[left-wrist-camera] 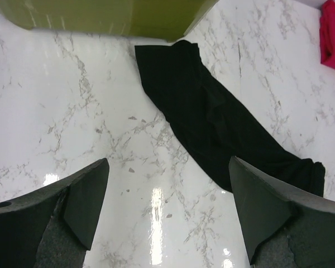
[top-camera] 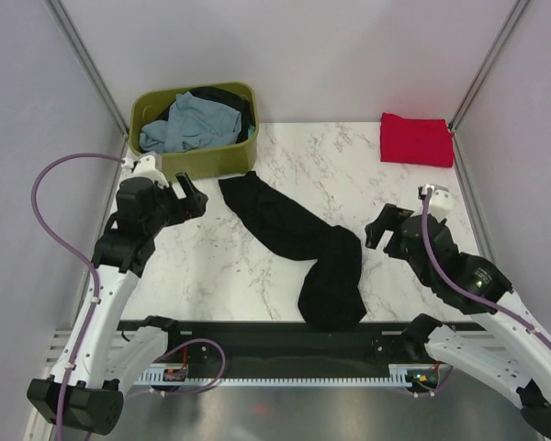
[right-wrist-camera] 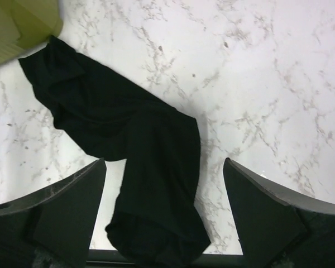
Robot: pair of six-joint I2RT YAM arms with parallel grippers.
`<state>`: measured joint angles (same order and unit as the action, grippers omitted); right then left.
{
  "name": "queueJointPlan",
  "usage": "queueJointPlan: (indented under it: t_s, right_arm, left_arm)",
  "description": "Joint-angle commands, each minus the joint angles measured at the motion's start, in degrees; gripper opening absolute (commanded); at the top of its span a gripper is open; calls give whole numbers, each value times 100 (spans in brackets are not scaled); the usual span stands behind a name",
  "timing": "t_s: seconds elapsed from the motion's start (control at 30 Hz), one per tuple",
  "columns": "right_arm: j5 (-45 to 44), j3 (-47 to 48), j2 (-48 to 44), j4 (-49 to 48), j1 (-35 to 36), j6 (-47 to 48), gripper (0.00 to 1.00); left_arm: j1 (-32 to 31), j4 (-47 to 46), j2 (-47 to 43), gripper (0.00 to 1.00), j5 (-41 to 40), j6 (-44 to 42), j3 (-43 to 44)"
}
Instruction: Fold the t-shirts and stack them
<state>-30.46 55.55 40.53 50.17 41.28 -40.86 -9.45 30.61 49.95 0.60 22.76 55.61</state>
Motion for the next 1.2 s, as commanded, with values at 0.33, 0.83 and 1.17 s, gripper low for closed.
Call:
queueJointPlan:
  t_s: [0.33,0.83,1.17]
  right_arm:
    - [1062,-1259,1753,-1616,1268,-590,74]
    - [304,-18,4006,-983,2130,-730,69]
    - [75,-44,4533,-1080,2236,-809,66]
  left_arm:
    - [5,-64,-82,93,318,-360,-341]
    - [5,-64,-74,92,432,-413,-385]
    - [5,-81,-56,91,529,-404,-376]
